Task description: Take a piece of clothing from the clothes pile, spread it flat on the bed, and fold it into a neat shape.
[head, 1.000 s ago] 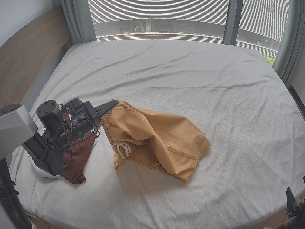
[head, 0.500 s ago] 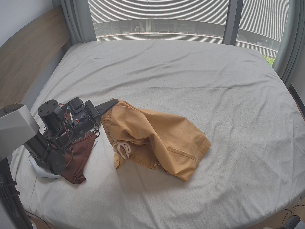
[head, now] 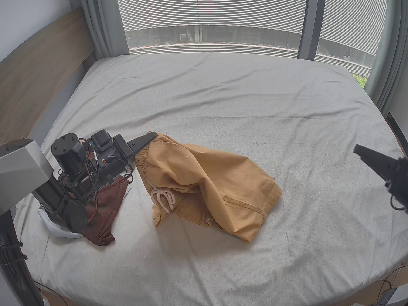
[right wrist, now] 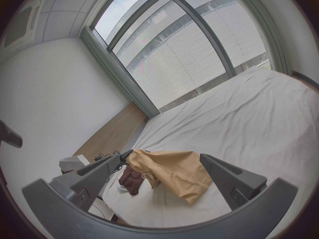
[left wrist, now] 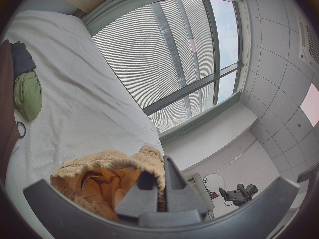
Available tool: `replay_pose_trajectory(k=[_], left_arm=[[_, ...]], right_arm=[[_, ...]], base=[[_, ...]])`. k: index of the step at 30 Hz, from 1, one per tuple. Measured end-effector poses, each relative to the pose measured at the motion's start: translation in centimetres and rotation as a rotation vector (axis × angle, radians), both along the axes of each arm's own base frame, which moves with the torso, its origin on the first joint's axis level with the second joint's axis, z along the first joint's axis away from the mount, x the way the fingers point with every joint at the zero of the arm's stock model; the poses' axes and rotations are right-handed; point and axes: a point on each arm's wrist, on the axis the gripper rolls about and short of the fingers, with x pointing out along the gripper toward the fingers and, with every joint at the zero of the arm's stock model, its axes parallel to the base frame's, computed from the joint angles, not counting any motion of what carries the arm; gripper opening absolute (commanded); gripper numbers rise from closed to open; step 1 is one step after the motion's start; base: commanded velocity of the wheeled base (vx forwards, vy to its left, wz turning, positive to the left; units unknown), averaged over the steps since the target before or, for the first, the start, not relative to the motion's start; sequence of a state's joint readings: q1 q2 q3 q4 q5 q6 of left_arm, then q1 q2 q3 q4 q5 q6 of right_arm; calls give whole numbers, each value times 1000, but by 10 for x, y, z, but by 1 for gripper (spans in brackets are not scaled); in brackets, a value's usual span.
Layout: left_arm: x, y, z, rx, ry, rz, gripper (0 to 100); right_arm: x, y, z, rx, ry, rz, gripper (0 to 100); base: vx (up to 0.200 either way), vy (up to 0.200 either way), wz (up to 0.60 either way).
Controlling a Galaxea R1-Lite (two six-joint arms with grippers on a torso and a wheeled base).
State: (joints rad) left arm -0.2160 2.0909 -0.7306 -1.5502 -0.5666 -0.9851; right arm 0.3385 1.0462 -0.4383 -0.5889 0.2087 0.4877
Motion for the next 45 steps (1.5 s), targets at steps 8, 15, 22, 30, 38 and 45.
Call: replay_pose_trajectory(k=[8,15,22,30,38,45], left_arm=[[-1,3,0,3,0,6,0],[-3,4,1,27,-23,12,0],[-3,6,1,42,-33,20,0],[-3,13,-2,84,-58,31,0],[-3,15,-10,108,-49,26,0],[-3,15,-11,110,-46,24,0]], right_arm=[[52,19,-33,22,138,44,100],[80,22,-62,14,204,37,100],[103,27,-94,18,260,30,100],[128,36,-133,59,332,59,100],[146,45,-176,89,407,70,100],[156,51,-207,115,495,74,100]], base=[[0,0,0],[0,0,0],[0,0,0],[0,0,0],[0,0,0],[0,0,0]])
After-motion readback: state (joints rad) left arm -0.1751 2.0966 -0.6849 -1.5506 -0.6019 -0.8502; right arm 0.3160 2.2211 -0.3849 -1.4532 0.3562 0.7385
